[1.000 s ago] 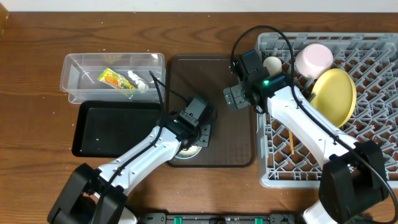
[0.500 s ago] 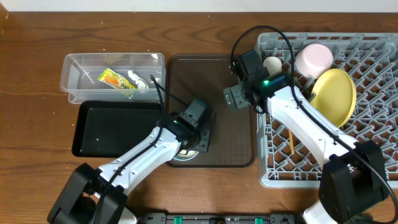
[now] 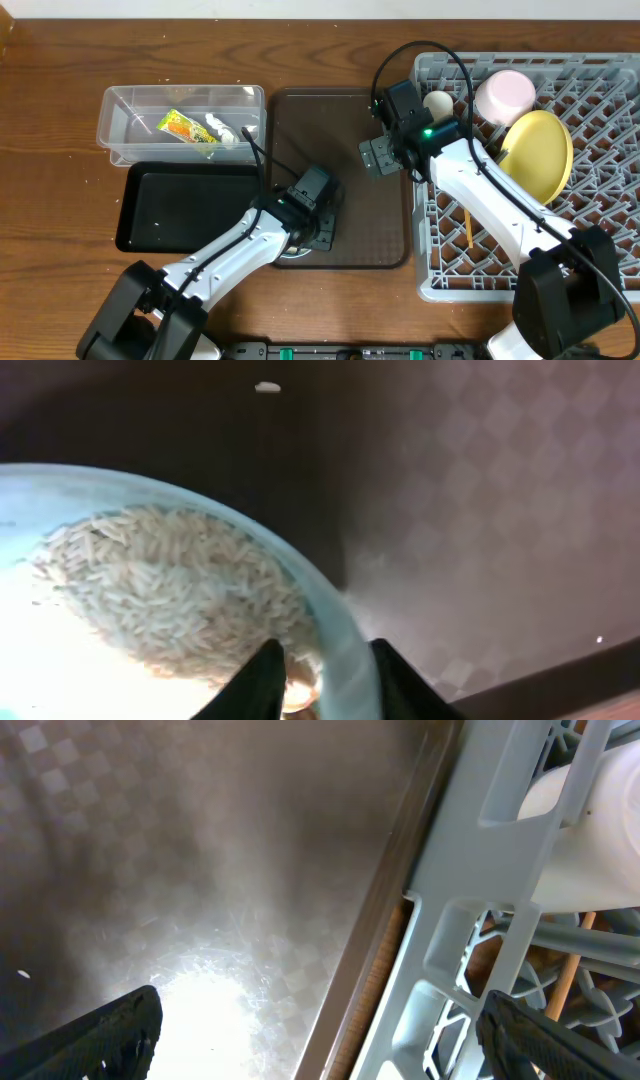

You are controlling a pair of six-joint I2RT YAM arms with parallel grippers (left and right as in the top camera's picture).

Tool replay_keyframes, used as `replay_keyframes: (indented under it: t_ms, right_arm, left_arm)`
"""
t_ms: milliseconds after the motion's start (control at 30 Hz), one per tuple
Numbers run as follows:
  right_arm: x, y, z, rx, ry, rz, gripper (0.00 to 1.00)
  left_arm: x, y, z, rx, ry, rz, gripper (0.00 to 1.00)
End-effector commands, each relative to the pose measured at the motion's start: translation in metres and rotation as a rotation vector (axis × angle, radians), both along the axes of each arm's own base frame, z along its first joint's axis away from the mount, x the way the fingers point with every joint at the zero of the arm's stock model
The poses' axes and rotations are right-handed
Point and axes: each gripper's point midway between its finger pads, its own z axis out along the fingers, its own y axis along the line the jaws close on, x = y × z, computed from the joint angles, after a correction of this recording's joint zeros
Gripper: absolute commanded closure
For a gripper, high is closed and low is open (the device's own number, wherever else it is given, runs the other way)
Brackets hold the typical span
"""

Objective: Sort waste into correct bins and load items into the dishwasher rack

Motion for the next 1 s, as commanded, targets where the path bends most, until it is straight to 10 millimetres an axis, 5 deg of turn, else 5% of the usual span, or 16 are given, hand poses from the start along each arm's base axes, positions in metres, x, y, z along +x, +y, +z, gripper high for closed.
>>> replay_keyframes:
  t_ms: [0,967]
  right_arm:
    - [-0.0001,0.0025,0.0047,0.008,-0.013,-0.006,0.01]
    - [-0.0001,0.0025,0.0047,0.008,-0.013,-0.006,0.01]
  left_arm:
    - [-0.0025,0.0021,-0.006,0.014,0.011,0.001,0.73]
    - [-0.0005,0.0,-0.0029,0.0,0.013,0.033,0.94]
